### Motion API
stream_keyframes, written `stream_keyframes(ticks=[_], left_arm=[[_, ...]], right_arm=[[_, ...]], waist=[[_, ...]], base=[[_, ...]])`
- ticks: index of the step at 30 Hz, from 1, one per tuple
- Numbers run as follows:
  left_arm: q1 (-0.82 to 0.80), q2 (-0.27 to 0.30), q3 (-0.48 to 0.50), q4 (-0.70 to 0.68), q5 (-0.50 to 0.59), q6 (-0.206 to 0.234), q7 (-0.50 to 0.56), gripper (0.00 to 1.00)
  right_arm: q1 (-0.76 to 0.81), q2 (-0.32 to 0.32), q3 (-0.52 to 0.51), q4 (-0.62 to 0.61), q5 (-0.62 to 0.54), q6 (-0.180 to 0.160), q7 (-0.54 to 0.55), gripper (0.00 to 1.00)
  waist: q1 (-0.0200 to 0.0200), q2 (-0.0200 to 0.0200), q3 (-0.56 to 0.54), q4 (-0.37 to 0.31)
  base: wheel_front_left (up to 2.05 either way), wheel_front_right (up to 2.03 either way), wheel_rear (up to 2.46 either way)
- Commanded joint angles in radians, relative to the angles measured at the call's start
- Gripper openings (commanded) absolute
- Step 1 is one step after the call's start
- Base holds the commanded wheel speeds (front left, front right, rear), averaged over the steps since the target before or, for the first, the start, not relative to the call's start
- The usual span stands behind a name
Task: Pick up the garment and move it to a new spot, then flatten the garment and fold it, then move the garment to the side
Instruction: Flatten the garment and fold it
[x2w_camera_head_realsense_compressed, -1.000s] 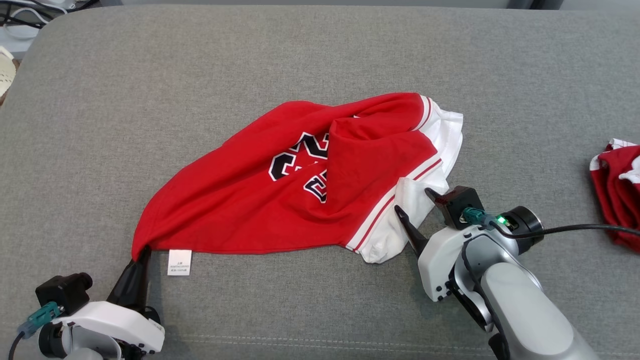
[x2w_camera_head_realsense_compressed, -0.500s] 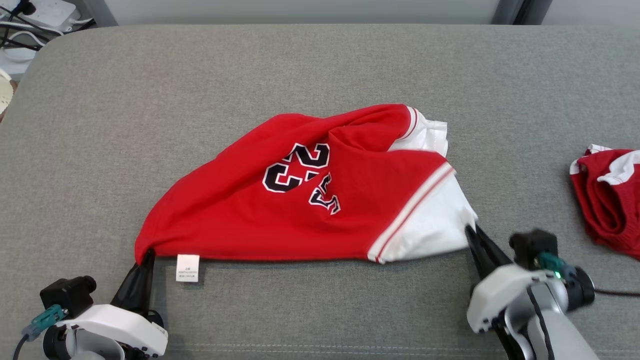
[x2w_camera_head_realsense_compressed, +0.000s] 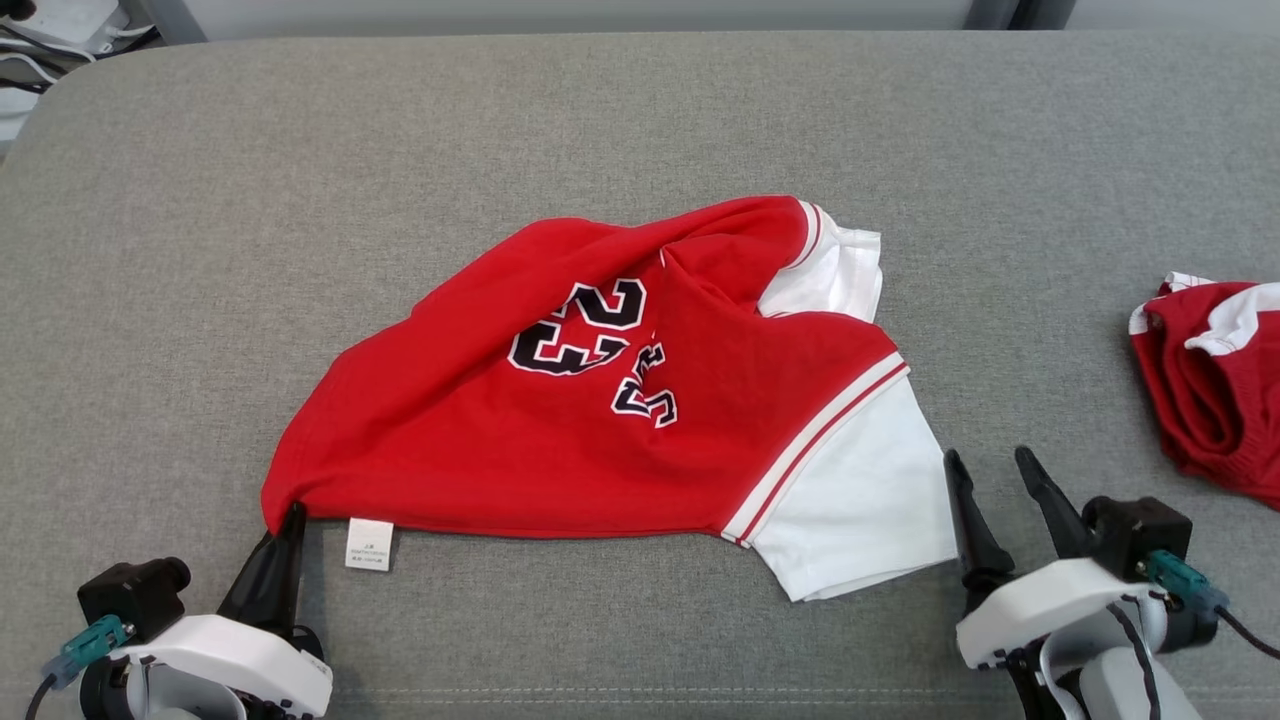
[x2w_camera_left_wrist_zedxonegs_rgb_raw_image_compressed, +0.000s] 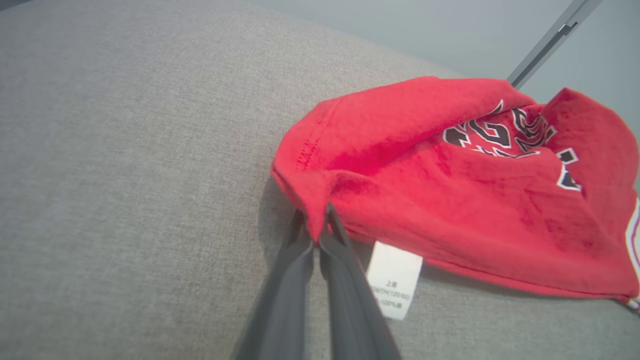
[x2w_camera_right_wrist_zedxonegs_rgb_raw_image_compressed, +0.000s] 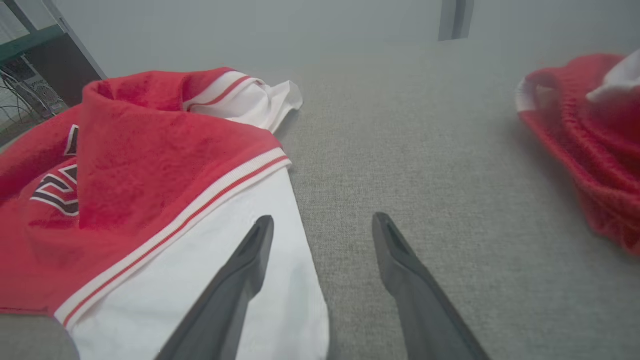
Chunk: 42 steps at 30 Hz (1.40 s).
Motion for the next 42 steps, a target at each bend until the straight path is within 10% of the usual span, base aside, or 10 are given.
stream_keyframes(ticks=[1,20,23,27,42], left_arm=[[-0.024,0.038,0.032,-0.022,0.009,-0.007,-0.006,0.00],[-0.010,0.036,0.024,-0.027,0.019,-0.007,-0.006,0.00],[-0.013,0.036,0.019,-0.030,0.017,-0.007,-0.006,0.00],[-0.014,0.040,0.014,-0.029,0.012,-0.007,-0.006,0.00],[-0.037,0.059,0.003,-0.042,-0.049,-0.007,-0.006,0.00]], right_arm=[[-0.039,-0.003,0.038,-0.025,0.023,0.001,-0.020,1.00],[0.014,-0.003,0.118,0.107,0.159,0.001,-0.051,1.00],[0.010,-0.003,0.123,0.107,0.168,0.001,-0.051,0.42],[0.001,-0.003,0.133,0.117,0.176,0.001,-0.051,0.00],[-0.060,-0.003,0.151,-0.097,0.249,0.001,-0.051,0.00]], waist=[[0.0000,0.0000,0.004,0.004],[0.0000,0.0000,-0.007,-0.019],[0.0000,0.0000,-0.003,-0.015],[0.0000,0.0000,-0.003,-0.007],[0.0000,0.0000,-0.081,0.000]], base=[[0.00,0.00,0.00],[0.00,0.00,0.00],[0.00,0.00,0.00],[0.00,0.00,0.00],[0.00,0.00,0.00]])
